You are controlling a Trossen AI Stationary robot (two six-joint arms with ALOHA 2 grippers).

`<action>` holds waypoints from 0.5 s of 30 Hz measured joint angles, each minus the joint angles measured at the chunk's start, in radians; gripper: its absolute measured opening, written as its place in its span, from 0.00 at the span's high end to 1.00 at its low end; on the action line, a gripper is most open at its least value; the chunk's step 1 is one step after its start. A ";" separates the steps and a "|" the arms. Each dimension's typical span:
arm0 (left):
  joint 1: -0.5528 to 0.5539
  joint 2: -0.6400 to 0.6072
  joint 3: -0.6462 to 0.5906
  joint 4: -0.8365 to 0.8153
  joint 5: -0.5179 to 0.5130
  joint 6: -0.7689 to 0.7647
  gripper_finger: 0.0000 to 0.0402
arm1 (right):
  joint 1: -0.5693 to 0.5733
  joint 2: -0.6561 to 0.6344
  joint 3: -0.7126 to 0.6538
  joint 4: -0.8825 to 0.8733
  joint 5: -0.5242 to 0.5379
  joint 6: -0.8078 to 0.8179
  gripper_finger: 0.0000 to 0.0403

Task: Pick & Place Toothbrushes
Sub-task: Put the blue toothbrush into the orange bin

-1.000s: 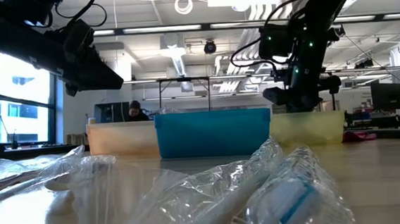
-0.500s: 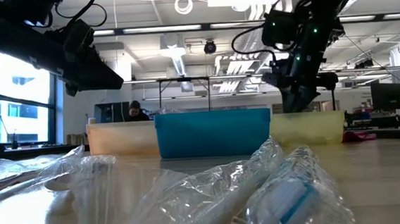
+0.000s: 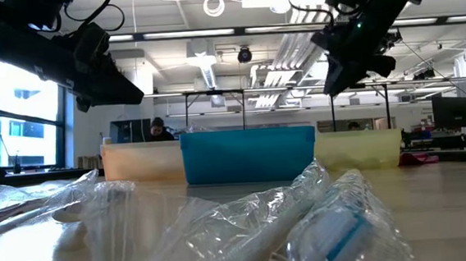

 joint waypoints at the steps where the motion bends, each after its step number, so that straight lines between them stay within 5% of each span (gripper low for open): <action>1: 0.000 0.000 0.000 0.000 0.000 0.004 0.72 | 0.006 -0.014 0.000 0.003 -0.016 0.000 0.83; 15: 0.000 0.000 0.000 0.000 -0.001 0.018 0.72 | 0.218 0.001 0.000 0.429 -0.355 -0.115 0.83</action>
